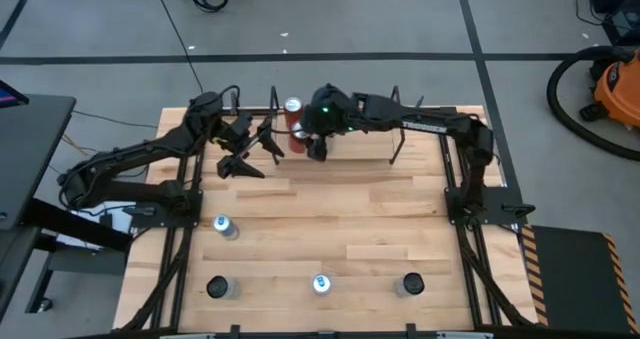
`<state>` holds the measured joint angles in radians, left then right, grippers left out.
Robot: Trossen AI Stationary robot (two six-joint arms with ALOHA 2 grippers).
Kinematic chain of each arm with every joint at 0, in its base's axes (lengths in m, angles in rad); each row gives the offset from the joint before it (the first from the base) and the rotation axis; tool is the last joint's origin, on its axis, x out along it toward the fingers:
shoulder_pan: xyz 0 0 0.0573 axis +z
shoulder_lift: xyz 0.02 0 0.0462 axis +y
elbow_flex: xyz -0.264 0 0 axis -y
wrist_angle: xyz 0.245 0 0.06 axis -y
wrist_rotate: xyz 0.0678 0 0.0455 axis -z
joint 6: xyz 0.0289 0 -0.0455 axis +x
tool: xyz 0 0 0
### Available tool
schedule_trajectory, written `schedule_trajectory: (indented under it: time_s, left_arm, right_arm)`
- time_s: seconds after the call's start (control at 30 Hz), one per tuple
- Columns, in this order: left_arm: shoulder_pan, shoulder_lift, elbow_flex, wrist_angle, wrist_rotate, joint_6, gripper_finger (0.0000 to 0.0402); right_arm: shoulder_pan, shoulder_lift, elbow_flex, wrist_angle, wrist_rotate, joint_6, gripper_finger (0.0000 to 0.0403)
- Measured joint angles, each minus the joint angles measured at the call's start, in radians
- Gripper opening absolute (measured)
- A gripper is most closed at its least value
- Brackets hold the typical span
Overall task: Place canned beverage on shelf
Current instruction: Put the red black soda can aligned with the other red black soda can on the shelf
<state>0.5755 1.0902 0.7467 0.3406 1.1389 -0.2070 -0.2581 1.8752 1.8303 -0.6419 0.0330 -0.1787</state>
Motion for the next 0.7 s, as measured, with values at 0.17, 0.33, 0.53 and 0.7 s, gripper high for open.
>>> schedule_trajectory:
  time_s: [0.17,0.33,0.53,0.7]
  left_arm:
    - [0.006,-0.057,0.0,-0.08,0.018,0.035,0.0376]
    - [0.018,-0.085,0.0,-0.156,0.018,0.085,0.0376]
    - [0.019,-0.084,0.0,-0.163,0.018,0.088,0.0376]
    - [0.019,-0.084,0.0,-0.16,0.018,0.088,0.0376]
  right_arm:
    - [-0.023,0.089,0.065,-0.051,-0.039,0.0,0.0293]
    - [-0.03,0.144,0.083,-0.048,-0.058,-0.007,0.0293]
    - [-0.047,0.174,0.084,-0.028,-0.061,-0.008,0.0293]
    - [-0.067,0.197,0.085,-0.009,-0.064,-0.008,0.0293]
